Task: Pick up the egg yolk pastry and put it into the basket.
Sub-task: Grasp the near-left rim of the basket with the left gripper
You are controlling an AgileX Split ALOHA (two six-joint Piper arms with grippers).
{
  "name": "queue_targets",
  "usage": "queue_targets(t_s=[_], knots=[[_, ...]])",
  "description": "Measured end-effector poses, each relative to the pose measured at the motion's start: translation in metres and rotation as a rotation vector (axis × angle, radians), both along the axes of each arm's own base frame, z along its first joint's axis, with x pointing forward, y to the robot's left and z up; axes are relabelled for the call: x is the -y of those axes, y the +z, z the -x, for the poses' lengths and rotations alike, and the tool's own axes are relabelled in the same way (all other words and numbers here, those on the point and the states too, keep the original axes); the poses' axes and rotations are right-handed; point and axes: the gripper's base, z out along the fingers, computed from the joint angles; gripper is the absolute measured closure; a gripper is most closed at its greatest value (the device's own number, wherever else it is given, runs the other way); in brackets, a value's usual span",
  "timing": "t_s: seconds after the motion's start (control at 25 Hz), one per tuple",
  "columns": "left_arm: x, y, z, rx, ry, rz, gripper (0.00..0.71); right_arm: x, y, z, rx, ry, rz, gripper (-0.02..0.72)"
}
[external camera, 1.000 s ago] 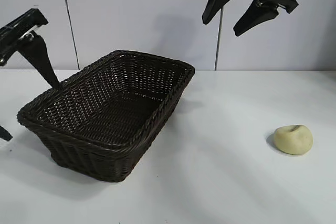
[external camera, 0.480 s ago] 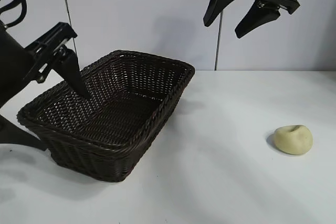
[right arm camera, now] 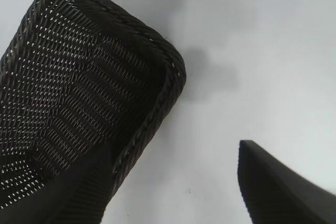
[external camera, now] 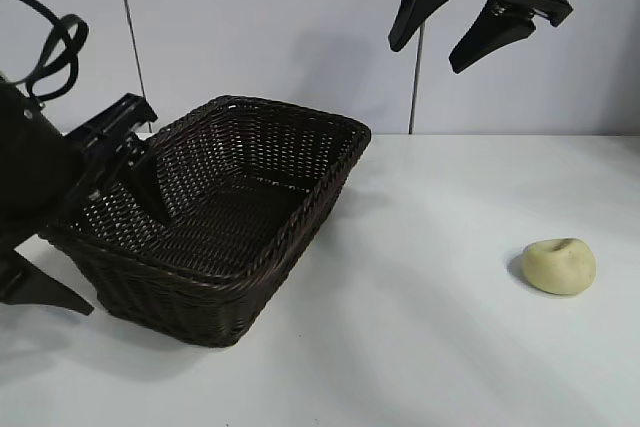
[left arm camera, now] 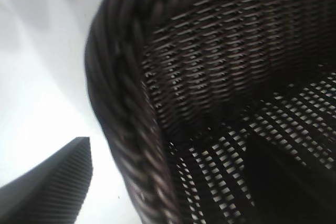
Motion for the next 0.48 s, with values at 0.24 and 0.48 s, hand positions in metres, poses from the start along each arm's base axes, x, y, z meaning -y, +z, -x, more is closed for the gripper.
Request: queue_targets(t_s=[0.24, 0.48], knots=[[0.001, -0.016, -0.004, -0.023, 0.01, -0.019, 0.23, 0.0, 0.0, 0.0, 0.0, 0.0, 0.001, 0.209], [0.001, -0.016, -0.004, -0.02, 0.019, -0.014, 0.538, 0.0, 0.0, 0.0, 0.0, 0.0, 0.001, 0.209]])
